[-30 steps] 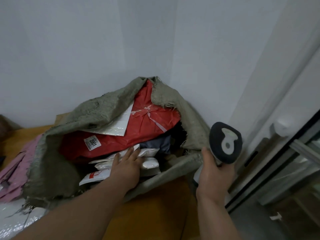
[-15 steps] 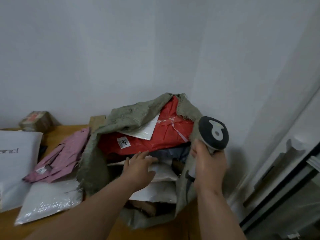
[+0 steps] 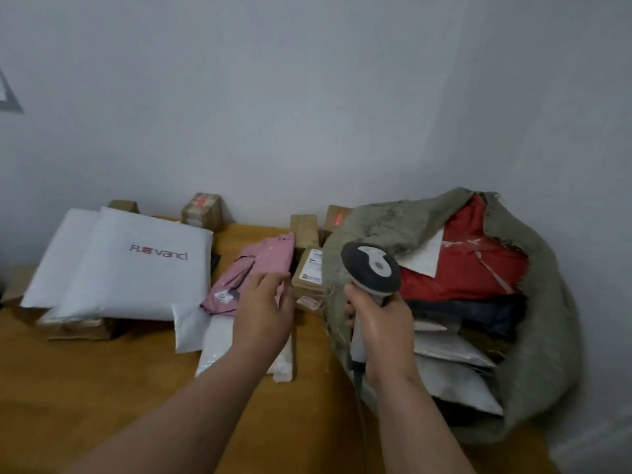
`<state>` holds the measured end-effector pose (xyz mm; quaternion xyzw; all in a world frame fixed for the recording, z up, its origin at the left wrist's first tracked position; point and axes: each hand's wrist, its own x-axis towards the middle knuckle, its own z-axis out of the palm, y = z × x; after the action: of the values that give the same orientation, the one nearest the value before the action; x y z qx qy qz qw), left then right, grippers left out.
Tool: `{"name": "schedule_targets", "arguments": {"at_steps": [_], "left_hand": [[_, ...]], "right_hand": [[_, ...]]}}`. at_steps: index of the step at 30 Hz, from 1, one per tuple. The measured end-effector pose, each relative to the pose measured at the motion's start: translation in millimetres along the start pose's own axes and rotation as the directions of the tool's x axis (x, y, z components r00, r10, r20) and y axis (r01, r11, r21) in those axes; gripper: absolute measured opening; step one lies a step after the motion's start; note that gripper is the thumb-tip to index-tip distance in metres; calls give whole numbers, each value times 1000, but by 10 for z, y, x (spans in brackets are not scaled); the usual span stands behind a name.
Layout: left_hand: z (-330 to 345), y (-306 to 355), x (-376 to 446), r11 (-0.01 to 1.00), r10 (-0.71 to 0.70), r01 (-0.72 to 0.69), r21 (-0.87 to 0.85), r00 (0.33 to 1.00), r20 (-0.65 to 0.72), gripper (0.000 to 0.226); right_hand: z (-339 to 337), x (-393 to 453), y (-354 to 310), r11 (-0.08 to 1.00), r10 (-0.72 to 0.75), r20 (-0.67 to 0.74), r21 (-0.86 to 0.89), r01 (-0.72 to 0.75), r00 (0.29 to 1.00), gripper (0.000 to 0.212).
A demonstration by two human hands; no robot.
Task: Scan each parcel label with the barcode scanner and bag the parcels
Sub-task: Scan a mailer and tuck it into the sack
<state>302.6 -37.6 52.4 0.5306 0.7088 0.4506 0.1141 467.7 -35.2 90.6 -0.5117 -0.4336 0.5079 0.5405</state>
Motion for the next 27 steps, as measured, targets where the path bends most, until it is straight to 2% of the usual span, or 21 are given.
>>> {"name": "schedule_targets", "arguments": {"at_steps": [8,14,17,20,22,25,27], "left_hand": [[-552,-934,92,975,-210,204,87,975,69,33],[-438,-1345,306,947,-298,265,184,936,189,50],[-269,-1519,469,934,-332,283,220,913,238,59],[-69,-1641,645,926,-342,270,263,896,284,66],[59,-1726,771,927,-329,241,288,889,318,71],[234,-1848,888,912,-314,177,370,882,352,81],[332,-1918,901,893,-294,115,435,882,369,85]], "right_hand": [[923,-107,319,991,83,111,-115,-70,990,17],[1267,285,650,974,164,148,-181,-136,975,14],[1440,566,863,962,204,137,-213,-173,969,19],[1578,836,1074,958,209,130,-225,-176,969,11],[1647,993,1189,959,198,118,-229,-168,973,15],[1695,1213,1347,945,214,41,-261,-196,976,19],[1708,1318,1451,934,222,-5,-284,-215,975,15]]}}
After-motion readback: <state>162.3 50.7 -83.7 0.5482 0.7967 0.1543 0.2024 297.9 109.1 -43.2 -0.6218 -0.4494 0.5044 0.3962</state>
